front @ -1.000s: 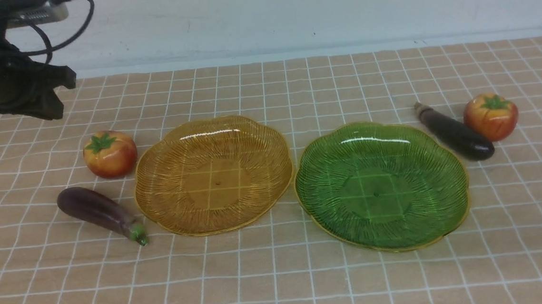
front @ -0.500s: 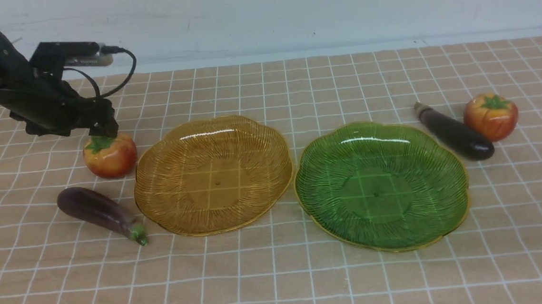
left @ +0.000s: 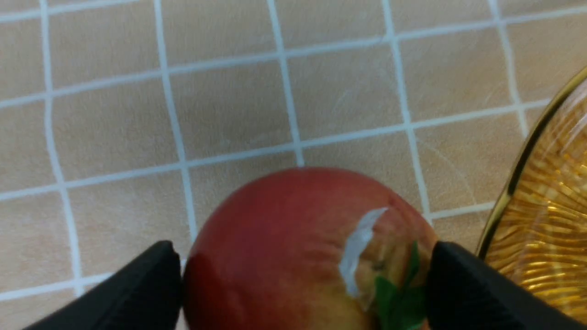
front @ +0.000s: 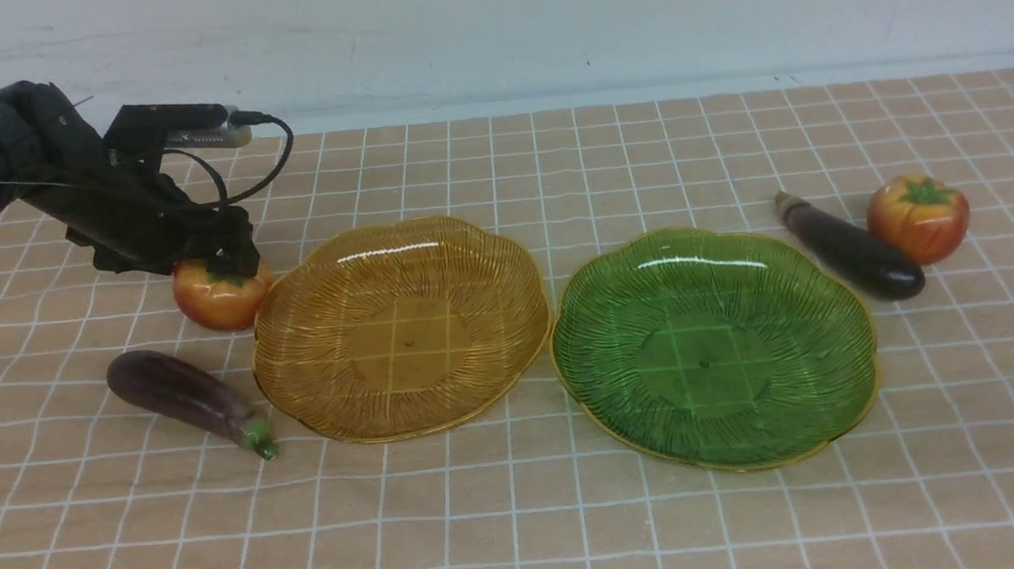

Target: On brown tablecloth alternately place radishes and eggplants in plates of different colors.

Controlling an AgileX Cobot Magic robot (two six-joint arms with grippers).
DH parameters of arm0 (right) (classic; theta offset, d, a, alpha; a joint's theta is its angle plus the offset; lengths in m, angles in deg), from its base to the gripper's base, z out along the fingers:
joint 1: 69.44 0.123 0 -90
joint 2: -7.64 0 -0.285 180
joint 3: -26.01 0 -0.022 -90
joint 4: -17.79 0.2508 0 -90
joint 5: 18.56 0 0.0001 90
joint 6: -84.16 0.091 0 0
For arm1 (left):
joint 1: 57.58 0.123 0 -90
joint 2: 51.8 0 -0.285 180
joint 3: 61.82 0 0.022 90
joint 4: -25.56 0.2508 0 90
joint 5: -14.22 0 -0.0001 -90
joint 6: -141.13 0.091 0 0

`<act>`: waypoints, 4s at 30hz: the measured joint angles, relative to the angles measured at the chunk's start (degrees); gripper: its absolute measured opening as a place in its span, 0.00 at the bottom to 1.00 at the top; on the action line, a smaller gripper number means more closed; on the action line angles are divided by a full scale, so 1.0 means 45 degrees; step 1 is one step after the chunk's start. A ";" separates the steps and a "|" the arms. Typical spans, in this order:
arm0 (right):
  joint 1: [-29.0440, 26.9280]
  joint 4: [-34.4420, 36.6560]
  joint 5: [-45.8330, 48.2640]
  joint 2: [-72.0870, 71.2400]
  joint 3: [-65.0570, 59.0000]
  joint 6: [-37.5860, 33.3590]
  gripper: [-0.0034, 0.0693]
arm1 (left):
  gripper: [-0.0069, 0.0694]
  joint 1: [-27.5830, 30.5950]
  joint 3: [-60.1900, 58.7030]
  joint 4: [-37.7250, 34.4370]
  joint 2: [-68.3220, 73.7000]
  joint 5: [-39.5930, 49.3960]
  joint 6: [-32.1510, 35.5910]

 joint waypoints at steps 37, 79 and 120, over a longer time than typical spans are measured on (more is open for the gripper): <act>0.0000 -0.0041 0.0212 0.0000 0.0000 0.0284 0.03 | 0.62 -0.3832 0.2934 0.0133 -0.0016 0.6688 0.0023; 0.0003 -0.6242 0.0489 1.5979 1.4462 0.5585 0.94 | 0.09 -0.4610 0.0632 0.3172 -0.7182 0.7045 -0.3126; 0.0044 -0.4938 0.0554 2.1761 1.9530 0.5963 0.82 | 0.09 -0.4610 0.0550 0.3172 -0.7273 0.7045 -0.3350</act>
